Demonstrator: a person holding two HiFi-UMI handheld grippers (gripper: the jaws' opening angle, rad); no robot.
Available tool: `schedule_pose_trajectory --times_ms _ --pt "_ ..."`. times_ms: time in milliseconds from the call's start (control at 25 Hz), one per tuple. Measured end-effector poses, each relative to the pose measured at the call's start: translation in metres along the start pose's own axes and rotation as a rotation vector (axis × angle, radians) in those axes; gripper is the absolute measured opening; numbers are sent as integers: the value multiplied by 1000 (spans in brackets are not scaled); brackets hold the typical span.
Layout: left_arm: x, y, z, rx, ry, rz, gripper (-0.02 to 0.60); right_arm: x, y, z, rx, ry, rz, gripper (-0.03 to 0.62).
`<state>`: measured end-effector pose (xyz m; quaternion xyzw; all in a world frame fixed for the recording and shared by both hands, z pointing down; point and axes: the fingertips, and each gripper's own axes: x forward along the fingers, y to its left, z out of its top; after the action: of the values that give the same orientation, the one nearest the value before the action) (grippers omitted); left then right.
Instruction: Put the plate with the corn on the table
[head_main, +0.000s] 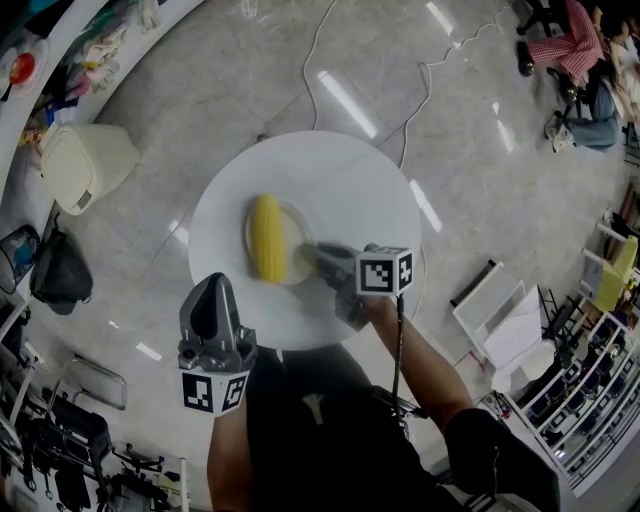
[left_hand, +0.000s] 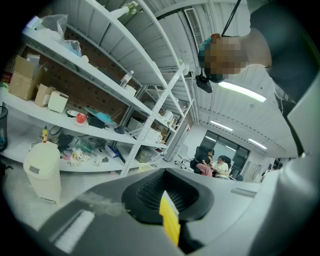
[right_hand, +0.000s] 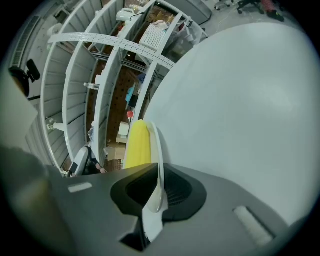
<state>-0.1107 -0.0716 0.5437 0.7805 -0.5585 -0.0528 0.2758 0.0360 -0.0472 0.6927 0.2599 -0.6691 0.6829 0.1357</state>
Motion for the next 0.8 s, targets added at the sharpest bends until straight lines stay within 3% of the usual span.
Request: schedule_pose_trajectory --times_ms 400,640,800 --pt "-3 3 0 -7 -2 6 5 0 -6 5 -71 5 -150 57" --pt "-5 3 1 -10 -4 5 5 2 3 6 -88 12 -145 120" --pt "-6 4 2 -12 -7 7 5 1 4 7 -146 20 -186 138"
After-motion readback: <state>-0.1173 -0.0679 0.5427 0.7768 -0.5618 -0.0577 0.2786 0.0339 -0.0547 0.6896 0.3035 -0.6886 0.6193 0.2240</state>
